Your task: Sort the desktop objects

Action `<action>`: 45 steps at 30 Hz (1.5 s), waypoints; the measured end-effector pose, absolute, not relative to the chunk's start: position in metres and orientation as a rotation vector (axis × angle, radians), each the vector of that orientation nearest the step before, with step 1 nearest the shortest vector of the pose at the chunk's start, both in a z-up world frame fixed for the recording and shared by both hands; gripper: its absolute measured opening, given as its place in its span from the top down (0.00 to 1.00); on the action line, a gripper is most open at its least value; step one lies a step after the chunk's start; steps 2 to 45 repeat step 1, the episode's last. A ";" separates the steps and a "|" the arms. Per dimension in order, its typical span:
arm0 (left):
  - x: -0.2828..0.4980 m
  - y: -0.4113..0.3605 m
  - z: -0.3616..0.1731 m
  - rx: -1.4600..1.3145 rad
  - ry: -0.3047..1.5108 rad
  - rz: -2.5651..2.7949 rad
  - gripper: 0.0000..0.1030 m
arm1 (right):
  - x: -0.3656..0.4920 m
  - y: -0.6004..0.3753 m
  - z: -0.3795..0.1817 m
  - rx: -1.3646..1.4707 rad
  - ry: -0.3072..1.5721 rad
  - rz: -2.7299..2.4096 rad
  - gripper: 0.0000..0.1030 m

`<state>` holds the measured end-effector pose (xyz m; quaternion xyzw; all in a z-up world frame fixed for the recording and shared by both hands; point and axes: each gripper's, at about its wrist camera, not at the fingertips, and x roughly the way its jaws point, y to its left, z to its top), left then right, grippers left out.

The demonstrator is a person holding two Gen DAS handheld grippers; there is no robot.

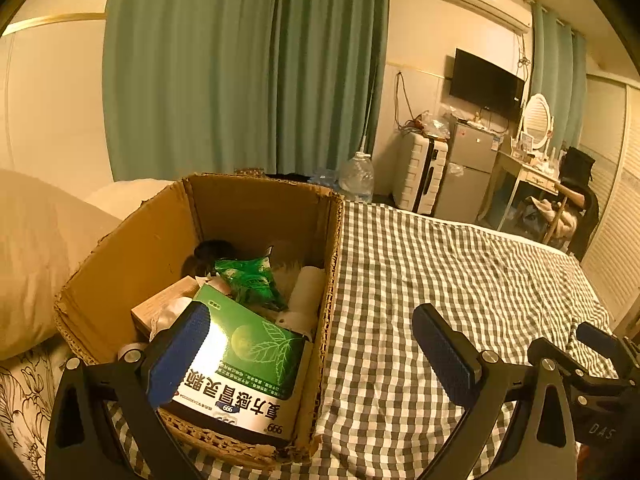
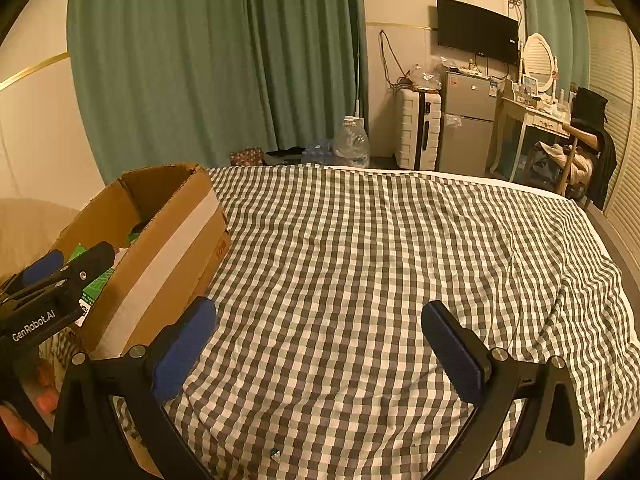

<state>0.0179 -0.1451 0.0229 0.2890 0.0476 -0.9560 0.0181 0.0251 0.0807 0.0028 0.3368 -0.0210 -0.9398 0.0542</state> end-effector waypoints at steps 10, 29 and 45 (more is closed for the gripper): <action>0.018 -0.145 0.023 0.899 0.146 -2.966 0.00 | 0.025 0.081 0.003 1.024 -0.064 -2.854 0.01; 0.018 -0.145 0.023 0.899 0.146 -2.966 0.00 | 0.025 0.081 0.003 1.024 -0.064 -2.854 0.01; 0.018 -0.145 0.023 0.899 0.146 -2.966 0.00 | 0.025 0.081 0.003 1.024 -0.064 -2.854 0.01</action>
